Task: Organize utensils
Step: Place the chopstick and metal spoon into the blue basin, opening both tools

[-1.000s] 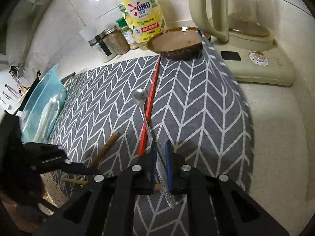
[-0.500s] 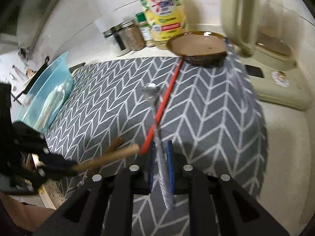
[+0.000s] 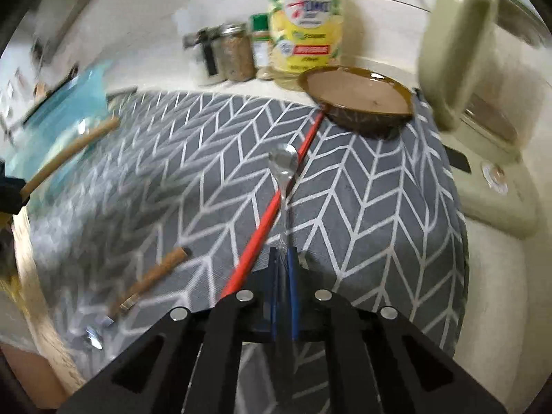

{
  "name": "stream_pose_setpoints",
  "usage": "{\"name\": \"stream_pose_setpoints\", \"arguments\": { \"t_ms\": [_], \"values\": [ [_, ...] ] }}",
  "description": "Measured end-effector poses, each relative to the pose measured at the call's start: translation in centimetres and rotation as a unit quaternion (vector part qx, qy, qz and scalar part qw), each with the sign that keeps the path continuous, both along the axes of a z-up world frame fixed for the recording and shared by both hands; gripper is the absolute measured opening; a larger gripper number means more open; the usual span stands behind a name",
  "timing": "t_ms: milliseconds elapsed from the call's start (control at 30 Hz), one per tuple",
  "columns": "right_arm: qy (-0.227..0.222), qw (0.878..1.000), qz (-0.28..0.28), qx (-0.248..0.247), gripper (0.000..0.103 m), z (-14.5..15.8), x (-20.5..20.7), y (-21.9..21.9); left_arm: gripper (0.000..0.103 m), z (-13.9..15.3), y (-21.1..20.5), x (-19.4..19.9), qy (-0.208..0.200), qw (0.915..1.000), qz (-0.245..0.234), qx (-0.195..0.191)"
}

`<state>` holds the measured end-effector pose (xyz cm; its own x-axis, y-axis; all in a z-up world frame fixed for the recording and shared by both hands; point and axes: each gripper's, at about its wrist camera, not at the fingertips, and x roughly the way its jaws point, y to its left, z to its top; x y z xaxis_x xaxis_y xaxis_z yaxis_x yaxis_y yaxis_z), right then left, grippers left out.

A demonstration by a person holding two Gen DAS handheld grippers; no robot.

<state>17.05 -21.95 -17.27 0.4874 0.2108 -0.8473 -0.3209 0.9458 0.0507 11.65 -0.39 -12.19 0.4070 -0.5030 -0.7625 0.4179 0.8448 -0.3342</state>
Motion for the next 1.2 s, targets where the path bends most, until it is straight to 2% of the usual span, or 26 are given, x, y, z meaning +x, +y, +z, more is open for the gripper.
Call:
{"name": "stream_pose_setpoints", "arguments": {
  "t_ms": [67,167,267,367,433,567,667,733,833,933,1000,1133,1200],
  "values": [
    [0.003,0.999,-0.024,0.032,0.006,1.3,-0.2,-0.2,0.007,1.5,1.3,-0.3,-0.008,0.9999,0.013,-0.003],
    [0.008,0.991,-0.07,0.114,0.006,4.1,-0.8,0.1,0.007,3.9,4.6,-1.0,-0.024,0.9988,0.04,-0.012],
    [0.012,0.981,-0.086,0.171,0.006,7.0,-1.0,2.7,0.007,5.7,8.7,-1.0,-0.036,0.9968,0.07,-0.013],
    [0.012,0.974,-0.073,0.216,0.006,9.9,-0.6,7.9,0.007,7.1,14.2,-0.7,-0.045,0.9925,0.113,0.0],
    [0.01,0.969,-0.049,0.24,0.006,11.7,-0.2,13.0,0.007,7.1,17.8,0.1,-0.037,0.9891,0.142,0.008],
    [0.035,0.962,-0.015,0.271,0.006,12.2,1.2,22.3,0.007,4.9,24.5,2.6,-0.006,0.9807,0.195,0.017],
    [0.071,0.962,-0.006,0.265,0.006,10.7,2.0,28.4,0.007,2.2,27.3,4.3,0.027,0.9771,0.208,0.034],
    [0.082,0.971,-0.008,0.223,0.006,9.0,2.5,32.2,0.007,0.3,28.5,5.0,0.051,0.9752,0.211,0.04],
    [0.106,0.979,-0.023,0.171,0.006,6.6,3.4,35.5,0.007,-1.8,29.6,5.6,0.084,0.9714,0.218,0.042],
    [0.125,0.986,-0.026,0.104,0.006,4.3,4.4,38.7,0.007,-2.9,29.5,6.0,0.096,0.9701,0.217,0.05],
    [0.135,0.987,-0.033,0.075,0.006,3.1,4.6,39.5,0.008,-3.3,29.6,6.3,0.11,0.9696,0.214,0.044],
    [0.153,0.987,-0.036,0.041,0.007,1.8,4.7,40.6,0.011,-3.5,29.7,6.5,0.115,0.9638,0.23,0.07],
    [0.17,0.984,-0.029,0.034,0.007,1.6,4.6,40.9,0.019,-3.4,29.9,6.3,0.112,0.9642,0.231,0.068]
  ]
}}
